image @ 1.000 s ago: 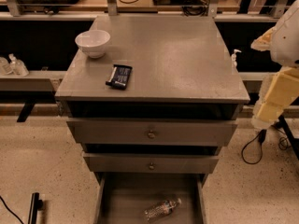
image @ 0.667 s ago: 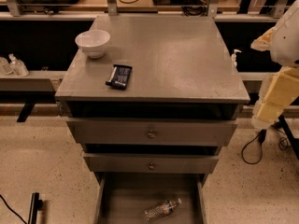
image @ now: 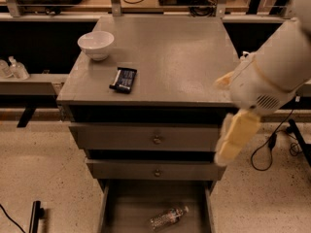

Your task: Pick water bottle from bottom drawer and place on counter

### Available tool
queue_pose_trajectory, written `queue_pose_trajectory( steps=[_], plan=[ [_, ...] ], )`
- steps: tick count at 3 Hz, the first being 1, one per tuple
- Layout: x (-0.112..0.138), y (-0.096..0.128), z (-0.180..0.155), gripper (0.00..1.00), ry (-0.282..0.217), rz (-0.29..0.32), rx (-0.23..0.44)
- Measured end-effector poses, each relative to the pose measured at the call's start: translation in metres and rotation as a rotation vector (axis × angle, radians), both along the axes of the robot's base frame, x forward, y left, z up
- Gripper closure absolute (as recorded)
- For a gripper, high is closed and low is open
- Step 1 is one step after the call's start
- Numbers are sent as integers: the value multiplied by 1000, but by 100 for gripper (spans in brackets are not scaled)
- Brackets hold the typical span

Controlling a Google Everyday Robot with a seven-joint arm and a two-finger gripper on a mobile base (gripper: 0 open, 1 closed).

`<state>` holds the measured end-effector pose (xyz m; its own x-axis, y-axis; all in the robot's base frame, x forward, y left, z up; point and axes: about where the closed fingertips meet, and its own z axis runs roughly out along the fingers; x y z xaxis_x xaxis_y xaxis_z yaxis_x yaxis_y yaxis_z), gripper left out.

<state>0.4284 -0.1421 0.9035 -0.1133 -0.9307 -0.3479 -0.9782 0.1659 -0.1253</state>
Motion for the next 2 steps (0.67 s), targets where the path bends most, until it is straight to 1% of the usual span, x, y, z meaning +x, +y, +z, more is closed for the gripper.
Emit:
queue_pose_trajectory(
  steps=[1,2],
  plan=[
    [-33,43,-84,0,31,80,221],
    [-40,35,-87,0,9,53,238]
  ],
)
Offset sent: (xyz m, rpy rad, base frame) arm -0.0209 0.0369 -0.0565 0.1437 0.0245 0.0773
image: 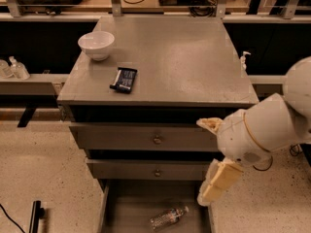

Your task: Pick water bottle from bottom drawer and place on counter

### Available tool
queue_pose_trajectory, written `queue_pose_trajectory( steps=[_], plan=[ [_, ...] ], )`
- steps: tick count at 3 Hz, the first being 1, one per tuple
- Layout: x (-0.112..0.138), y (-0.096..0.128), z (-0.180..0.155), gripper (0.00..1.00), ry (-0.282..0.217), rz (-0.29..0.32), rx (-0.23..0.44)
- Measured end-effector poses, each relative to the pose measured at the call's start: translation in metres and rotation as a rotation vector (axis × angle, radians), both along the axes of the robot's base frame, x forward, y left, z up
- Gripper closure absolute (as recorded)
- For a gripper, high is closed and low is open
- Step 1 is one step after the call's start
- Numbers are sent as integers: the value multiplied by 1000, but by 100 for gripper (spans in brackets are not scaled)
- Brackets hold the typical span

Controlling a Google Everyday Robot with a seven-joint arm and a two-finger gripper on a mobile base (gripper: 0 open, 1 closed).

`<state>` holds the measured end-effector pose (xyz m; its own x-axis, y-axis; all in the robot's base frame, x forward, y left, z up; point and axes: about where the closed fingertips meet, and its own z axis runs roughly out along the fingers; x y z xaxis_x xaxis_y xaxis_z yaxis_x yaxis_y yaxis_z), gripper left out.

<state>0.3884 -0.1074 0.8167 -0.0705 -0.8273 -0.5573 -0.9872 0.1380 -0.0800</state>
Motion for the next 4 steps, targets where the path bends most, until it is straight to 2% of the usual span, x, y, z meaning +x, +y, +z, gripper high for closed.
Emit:
queue_pose_trajectory(
  steps=[1,2,3,4],
  plan=[
    [16,11,-34,0,45,60,-94],
    [17,22,-93,0,39,145,-148],
    [14,19,-144,0,-73,191,-205],
    [17,21,-139,0,-78,183,-198]
  ],
)
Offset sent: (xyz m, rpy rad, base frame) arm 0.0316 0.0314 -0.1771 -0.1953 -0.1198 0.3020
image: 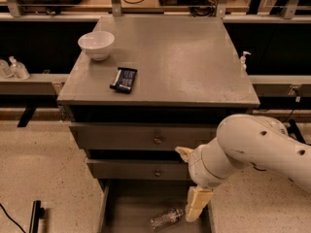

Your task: Pick water bottle from bottom drawer and place on counter

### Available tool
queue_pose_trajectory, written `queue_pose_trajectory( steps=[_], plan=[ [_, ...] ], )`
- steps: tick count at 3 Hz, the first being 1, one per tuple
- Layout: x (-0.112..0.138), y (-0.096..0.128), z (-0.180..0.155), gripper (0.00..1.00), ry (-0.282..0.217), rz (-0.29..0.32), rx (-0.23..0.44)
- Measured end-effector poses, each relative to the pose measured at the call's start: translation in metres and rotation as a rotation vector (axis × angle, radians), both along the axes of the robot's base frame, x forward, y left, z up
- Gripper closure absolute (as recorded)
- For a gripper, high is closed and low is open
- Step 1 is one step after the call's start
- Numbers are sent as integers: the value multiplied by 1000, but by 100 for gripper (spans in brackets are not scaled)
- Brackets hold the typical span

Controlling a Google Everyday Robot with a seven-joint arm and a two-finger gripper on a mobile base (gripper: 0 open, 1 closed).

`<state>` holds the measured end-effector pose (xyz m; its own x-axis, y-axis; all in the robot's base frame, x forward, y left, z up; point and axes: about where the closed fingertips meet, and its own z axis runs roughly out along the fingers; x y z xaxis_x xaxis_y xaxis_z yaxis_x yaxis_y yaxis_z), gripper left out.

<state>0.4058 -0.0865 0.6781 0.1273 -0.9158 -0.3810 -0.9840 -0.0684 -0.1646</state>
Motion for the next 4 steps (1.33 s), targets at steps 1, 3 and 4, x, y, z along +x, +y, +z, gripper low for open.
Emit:
queue_pose_trajectory(
  steps=[1,3,4],
  plan=[
    [-2,14,-30,0,51,82,-41],
    [-32,26,-159,0,-3,317,-158],
    [-21,29,-163,0,-77,338,-153]
  ],
)
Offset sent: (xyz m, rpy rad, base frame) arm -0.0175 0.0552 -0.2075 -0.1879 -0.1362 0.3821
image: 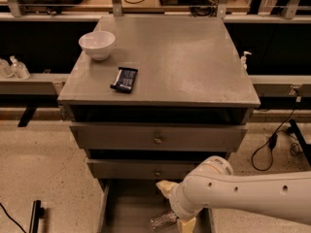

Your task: Pick water bottle from bottom drawer and place on counter

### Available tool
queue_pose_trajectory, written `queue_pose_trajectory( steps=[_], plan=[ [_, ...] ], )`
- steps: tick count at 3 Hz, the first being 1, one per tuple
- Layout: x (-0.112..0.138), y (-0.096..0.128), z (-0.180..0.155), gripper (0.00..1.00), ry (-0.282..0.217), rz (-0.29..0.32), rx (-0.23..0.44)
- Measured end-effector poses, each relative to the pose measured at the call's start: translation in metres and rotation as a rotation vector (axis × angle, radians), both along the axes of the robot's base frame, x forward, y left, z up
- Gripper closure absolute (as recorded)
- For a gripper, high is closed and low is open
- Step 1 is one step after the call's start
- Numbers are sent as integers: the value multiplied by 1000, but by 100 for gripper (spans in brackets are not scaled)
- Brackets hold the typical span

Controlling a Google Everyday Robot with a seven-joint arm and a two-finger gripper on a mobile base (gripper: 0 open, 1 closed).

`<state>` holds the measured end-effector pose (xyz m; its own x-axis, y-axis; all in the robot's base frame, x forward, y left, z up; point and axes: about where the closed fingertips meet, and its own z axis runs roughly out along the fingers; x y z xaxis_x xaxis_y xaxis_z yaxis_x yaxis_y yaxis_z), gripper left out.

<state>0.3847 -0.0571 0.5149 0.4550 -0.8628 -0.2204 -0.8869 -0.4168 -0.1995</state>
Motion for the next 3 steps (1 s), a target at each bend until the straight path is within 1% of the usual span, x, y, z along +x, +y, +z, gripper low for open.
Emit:
queue_pose_trajectory(
  steps=[1,2,3],
  plan=[
    [-5,-13,-20,0,67,14,-98],
    [5,-32,-69,0,133,-30,-201],
    [3,-67,-121,0,124,-109,-220]
  ],
)
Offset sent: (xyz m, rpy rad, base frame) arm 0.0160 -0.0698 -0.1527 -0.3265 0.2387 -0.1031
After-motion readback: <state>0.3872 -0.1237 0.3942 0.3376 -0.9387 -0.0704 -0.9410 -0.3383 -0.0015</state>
